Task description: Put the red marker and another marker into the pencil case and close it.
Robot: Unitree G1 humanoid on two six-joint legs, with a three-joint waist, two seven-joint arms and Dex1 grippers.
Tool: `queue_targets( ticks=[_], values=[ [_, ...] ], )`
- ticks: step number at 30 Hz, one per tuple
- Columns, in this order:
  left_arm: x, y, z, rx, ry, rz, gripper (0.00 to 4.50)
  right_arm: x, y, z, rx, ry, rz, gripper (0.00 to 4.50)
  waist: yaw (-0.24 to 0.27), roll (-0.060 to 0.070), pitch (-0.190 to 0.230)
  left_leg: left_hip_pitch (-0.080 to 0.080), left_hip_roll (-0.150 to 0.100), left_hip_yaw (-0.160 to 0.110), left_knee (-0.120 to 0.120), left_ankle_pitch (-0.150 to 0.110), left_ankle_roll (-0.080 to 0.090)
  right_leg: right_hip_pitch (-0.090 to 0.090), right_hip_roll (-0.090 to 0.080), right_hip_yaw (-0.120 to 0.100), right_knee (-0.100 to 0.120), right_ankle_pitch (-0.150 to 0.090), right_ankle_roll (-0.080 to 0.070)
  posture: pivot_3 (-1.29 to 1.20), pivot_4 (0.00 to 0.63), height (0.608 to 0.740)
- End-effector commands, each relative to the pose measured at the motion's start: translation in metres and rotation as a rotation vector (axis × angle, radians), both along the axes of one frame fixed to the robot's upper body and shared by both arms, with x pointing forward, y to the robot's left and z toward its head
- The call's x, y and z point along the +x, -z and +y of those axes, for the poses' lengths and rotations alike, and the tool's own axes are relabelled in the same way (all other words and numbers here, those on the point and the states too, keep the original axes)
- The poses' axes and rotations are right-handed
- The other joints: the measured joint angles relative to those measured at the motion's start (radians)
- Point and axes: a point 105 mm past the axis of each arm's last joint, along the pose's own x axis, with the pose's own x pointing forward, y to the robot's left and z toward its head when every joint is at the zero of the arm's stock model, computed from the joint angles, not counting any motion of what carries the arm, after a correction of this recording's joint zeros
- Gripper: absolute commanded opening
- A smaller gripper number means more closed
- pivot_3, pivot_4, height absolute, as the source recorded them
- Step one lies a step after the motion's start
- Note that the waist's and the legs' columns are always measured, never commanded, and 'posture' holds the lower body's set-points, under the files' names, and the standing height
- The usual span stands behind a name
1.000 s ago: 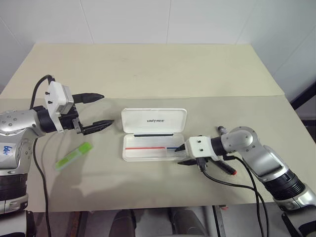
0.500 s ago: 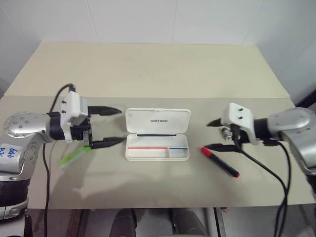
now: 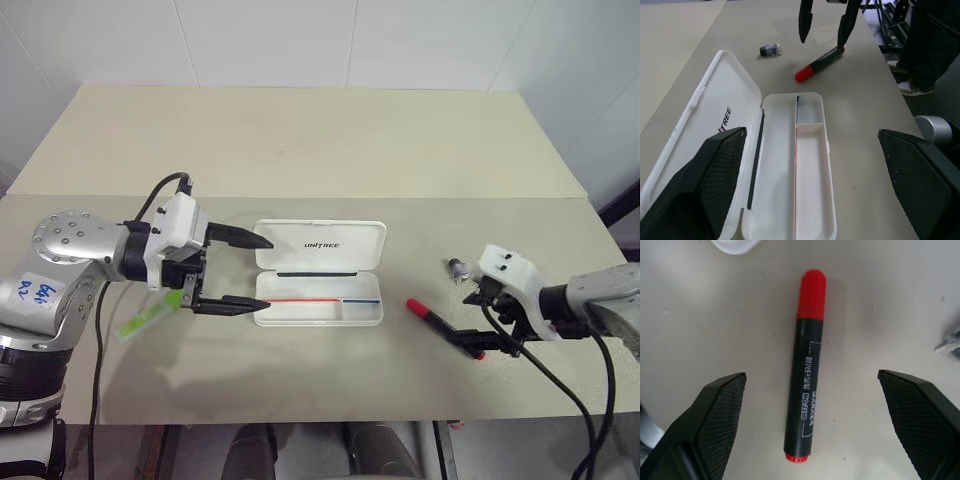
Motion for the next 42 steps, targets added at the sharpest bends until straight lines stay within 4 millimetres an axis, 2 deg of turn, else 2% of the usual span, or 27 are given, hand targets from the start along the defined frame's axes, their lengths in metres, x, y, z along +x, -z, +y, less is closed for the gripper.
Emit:
queue_targets(
  ticks=[1,4,7,10,11,17,18,19,27,29,30,34,40,42],
  values=[
    [-0.001,-0.01,0.002,0.005,-0.008,-0.049,4.5,-0.002,0.018,-0.005,-0.075,0.026,0.007,4.47,0.001,0.0,0.0,0.0,0.0,0.0,0.0,0.0,0.0,0.0,0.0,0.0,0.0,0.0,0.0,0.0,0.15,0.74],
    [-0.002,-0.012,0.005,0.007,-0.028,-0.055,4.5,-0.003,0.028,-0.005,-0.092,0.034,0.018,4.47,0.001,-0.001,0.0,0.0,0.0,0.0,0.0,0.0,0.0,0.0,0.0,0.0,0.0,0.0,0.0,0.0,0.15,0.74],
    [-0.003,-0.012,0.008,0.008,-0.046,-0.062,4.5,-0.009,0.038,0.008,-0.061,0.028,0.039,3.87,-0.002,-0.003,-0.002,0.0,0.0,0.0,0.001,0.0,0.0,0.001,0.0,0.0,0.0,0.0,0.001,0.0,0.15,0.74],
    [-0.003,-0.012,0.01,0.004,-0.063,-0.066,4.5,-0.015,0.044,0.019,-0.051,0.01,0.052,2.88,-0.003,-0.006,-0.003,0.0,0.0,-0.001,0.001,0.0,0.0,0.001,0.001,0.0,0.0,0.0,0.0,0.0,0.15,0.74],
    [-0.004,-0.011,0.01,0.005,-0.068,-0.066,4.5,-0.014,0.043,0.019,-0.053,0.016,0.036,2.46,-0.003,-0.007,-0.004,0.001,0.001,-0.001,0.0,0.0,0.0,0.001,0.001,0.0,0.001,-0.001,-0.001,0.0,0.15,0.74],
    [-0.002,-0.011,0.012,0.0,-0.085,-0.072,4.5,0.001,0.032,0.013,-0.102,0.007,-0.042,0.6,-0.014,-0.01,-0.006,0.002,0.001,0.0,0.002,0.0,0.0,0.002,0.001,0.0,0.0,-0.001,-0.003,0.0,0.15,0.74],
    [-0.002,-0.011,0.012,0.0,-0.085,-0.074,4.5,0.003,0.03,0.012,-0.106,0.008,-0.052,0.6,-0.016,-0.01,-0.006,0.002,0.001,0.0,0.002,0.0,0.001,0.002,0.001,0.0,-0.001,-0.006,-0.012,0.0,0.15,0.74],
    [-0.002,-0.011,0.012,-0.001,-0.088,-0.076,4.5,0.008,0.027,0.01,-0.116,-0.004,-0.074,0.6,-0.018,-0.01,-0.006,0.002,0.001,0.001,0.002,0.001,0.001,0.002,0.0,0.001,-0.001,-0.007,-0.015,0.0,0.15,0.74],
    [0.003,-0.007,0.024,0.014,-0.137,-0.09,4.5,0.03,-0.008,0.018,-0.171,-0.217,-0.254,0.6,-0.026,-0.006,-0.003,0.001,0.0,0.002,0.002,0.001,0.002,0.001,0.0,0.002,0.0,-0.007,-0.014,0.0,0.15,0.74],
    [0.005,-0.005,0.03,0.022,-0.162,-0.092,4.5,0.036,-0.018,0.025,-0.184,-0.279,-0.302,0.6,-0.028,-0.006,-0.003,0.001,0.0,0.001,0.0,0.001,0.002,0.0,0.0,0.002,0.001,-0.004,-0.007,0.0,0.15,0.74],
    [0.005,-0.003,0.035,0.024,-0.186,-0.09,4.5,0.039,-0.024,0.031,-0.189,-0.322,-0.329,0.6,-0.029,-0.006,-0.003,0.001,0.0,0.001,-0.001,0.001,0.002,-0.001,0.0,0.002,0.001,0.0,0.0,0.0,0.15,0.74],
    [0.005,0.0,0.048,0.03,-0.249,-0.088,4.5,0.046,-0.033,0.051,-0.204,-0.451,-0.384,0.6,-0.026,-0.004,-0.002,0.0,0.001,0.001,-0.003,0.0,0.001,-0.002,0.0,0.0,0.001,-0.002,-0.001,0.0,0.15,0.74],
    [0.002,0.006,0.065,0.024,-0.354,-0.091,4.5,0.05,-0.032,0.112,-0.153,-0.662,-0.442,0.6,-0.03,-0.004,-0.002,0.0,0.001,0.001,-0.003,-0.001,0.0,-0.003,0.0,0.0,0.001,-0.003,-0.002,0.0,0.15,0.74],
    [-0.001,0.007,0.067,0.023,-0.37,-0.092,4.5,0.051,-0.032,0.127,-0.134,-0.696,-0.452,0.6,-0.029,-0.004,-0.002,0.0,0.002,0.001,-0.003,-0.001,0.0,-0.003,0.0,0.0,0.002,-0.003,-0.002,0.0,0.15,0.74]
  ],
)
